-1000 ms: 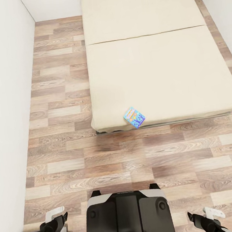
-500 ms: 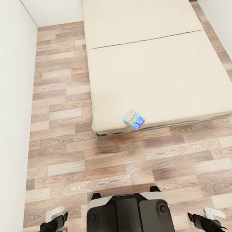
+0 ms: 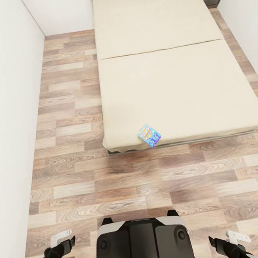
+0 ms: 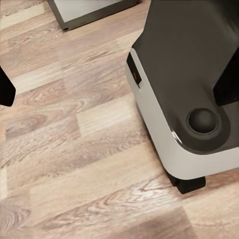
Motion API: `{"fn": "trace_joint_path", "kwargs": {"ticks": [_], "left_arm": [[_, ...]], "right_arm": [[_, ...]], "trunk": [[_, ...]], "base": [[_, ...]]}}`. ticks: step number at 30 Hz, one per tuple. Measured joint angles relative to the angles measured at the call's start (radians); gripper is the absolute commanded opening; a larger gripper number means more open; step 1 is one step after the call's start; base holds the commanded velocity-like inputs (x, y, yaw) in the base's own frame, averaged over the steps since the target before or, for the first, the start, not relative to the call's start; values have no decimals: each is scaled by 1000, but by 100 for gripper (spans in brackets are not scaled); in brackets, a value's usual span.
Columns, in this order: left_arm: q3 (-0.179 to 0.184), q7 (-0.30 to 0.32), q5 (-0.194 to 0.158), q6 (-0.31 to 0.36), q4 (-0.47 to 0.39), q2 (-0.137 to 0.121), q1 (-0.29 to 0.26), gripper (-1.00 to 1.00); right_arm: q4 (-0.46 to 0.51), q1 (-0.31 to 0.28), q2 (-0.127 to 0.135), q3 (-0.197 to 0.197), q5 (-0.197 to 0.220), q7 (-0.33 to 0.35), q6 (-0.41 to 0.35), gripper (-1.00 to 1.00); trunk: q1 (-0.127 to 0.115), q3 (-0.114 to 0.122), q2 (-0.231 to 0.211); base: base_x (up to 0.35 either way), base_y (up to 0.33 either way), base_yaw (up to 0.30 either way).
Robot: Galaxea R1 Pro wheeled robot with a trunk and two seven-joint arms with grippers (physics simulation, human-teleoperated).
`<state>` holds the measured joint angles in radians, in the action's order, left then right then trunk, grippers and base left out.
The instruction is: Put all the toys in the child's room - the three board games (two on the bed and one on the table), the two jigsaw puzzles on the table, and the tennis ball on the table - inside the toy box on the table in the child's room.
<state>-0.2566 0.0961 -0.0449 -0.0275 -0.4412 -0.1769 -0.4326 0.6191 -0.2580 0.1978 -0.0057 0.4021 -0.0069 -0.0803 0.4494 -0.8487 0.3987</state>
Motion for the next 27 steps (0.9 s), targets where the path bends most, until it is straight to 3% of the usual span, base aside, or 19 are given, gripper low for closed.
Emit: {"fn": "trace_joint_path", "kwargs": {"ticks": [27], "left_arm": [[0, 0, 0, 0, 0, 0, 0, 100]], "right_arm": [[-1, 0, 0, 0, 0, 0, 0, 100]], "trunk": [[0, 45, 0]], "base": [[0, 0, 0]]}}
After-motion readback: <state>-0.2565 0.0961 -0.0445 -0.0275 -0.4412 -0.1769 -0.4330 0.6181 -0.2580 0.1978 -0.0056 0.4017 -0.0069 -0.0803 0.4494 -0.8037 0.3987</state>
